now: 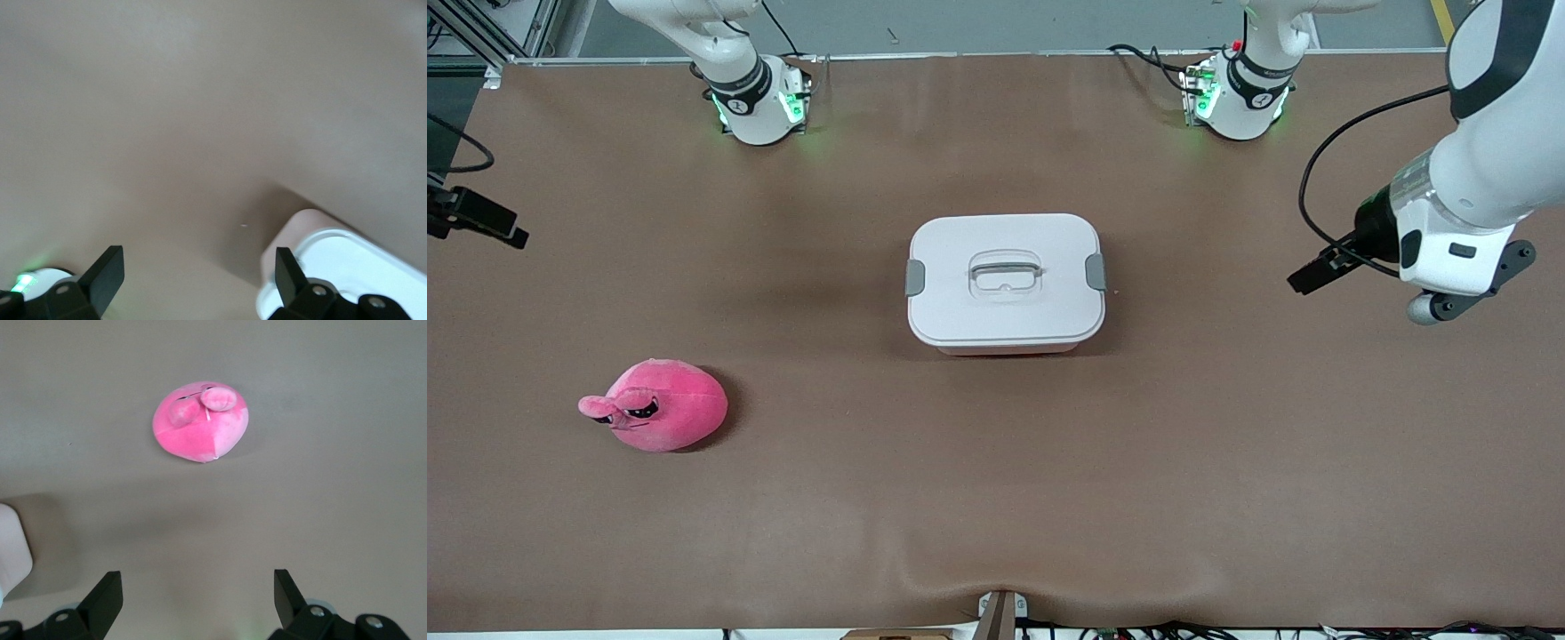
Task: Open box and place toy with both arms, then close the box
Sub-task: 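Reach the left gripper to the lid handle while the right gripper nears the toy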
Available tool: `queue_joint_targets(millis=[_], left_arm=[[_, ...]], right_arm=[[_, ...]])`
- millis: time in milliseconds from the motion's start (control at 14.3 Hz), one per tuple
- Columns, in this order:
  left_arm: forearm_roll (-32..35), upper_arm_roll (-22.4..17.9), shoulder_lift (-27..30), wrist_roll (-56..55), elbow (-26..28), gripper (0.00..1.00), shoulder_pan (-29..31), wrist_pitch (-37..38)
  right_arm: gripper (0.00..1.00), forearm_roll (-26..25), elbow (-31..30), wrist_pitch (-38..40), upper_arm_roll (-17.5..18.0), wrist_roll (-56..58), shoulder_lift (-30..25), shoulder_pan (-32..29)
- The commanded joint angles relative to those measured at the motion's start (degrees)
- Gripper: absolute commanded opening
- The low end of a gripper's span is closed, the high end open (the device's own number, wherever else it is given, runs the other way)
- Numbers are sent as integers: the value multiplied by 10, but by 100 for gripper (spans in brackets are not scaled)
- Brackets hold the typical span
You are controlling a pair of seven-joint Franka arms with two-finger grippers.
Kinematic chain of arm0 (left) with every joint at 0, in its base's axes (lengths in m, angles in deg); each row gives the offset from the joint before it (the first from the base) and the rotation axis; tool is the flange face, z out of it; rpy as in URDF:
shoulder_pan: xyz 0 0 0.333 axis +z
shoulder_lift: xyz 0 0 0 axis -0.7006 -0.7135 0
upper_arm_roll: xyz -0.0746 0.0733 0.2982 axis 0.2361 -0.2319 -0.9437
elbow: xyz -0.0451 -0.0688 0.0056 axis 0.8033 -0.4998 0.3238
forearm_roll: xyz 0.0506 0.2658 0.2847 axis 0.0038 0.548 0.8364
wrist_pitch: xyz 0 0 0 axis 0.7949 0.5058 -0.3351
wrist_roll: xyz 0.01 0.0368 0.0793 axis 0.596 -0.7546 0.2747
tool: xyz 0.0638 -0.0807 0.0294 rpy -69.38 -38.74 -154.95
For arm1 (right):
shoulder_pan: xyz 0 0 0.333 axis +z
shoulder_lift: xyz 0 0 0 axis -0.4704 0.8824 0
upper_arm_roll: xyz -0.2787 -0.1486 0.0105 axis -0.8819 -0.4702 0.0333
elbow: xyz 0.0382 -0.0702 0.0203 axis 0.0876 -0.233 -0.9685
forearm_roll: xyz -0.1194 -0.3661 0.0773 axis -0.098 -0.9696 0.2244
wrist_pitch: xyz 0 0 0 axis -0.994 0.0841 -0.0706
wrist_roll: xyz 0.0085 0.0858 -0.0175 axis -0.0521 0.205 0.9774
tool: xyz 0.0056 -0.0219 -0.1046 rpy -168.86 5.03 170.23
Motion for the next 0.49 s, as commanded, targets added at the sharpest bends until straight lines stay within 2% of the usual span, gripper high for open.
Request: queue_joint_targets(millis=[0,420], left_arm=[[-2,6,-13,-98,-15,100,-39,-3],[-5,6,-46,-314,-14,100,-125,-4]], right_arm=[[100,-9,2,-14,6,-4,17,-22],[100,-7,-3,-12,10,-5,24,-7]])
